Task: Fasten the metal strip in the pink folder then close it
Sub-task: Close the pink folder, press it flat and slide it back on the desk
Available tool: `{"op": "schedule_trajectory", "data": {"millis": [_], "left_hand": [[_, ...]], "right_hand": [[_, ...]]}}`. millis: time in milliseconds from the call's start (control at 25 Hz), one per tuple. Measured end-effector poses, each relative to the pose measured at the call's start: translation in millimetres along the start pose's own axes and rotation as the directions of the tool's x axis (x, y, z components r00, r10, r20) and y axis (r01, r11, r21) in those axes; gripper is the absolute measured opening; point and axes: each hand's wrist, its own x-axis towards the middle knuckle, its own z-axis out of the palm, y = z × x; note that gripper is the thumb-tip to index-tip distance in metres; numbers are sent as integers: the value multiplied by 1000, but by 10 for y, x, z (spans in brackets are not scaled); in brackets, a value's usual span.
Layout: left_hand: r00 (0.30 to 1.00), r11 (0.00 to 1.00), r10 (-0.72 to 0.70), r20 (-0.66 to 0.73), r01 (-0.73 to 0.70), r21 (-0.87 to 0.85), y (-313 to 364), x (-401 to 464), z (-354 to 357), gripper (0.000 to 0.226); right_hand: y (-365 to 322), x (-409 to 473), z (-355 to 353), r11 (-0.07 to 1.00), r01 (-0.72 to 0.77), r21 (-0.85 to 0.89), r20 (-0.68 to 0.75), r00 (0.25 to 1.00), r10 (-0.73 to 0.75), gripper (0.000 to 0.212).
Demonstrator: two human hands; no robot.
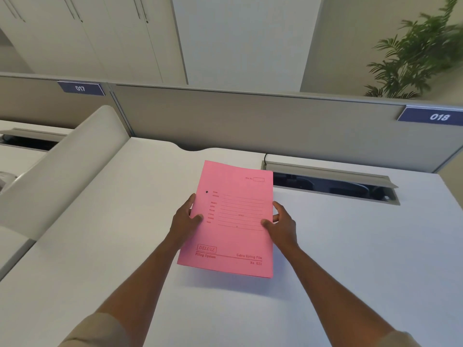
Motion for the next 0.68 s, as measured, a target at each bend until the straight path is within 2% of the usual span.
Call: {"op": "schedule_trajectory", "data": {"millis": [320,480,680], "left_hand": [[997,965,36,-63,-18,263,-7,777,-216,68],[998,944,44,-40,-29,329,5,1208,-250,69],[999,930,18,-48,0,369,-60,1657,-161,69]], "right_hand": [[-178,729,310,995,15,-103,83,997,-6,63],[-208,1070,376,992,-5,-126,27,1000,9,64],[-186,1407,462,984,-4,-181,-7,1000,3,56]]}}
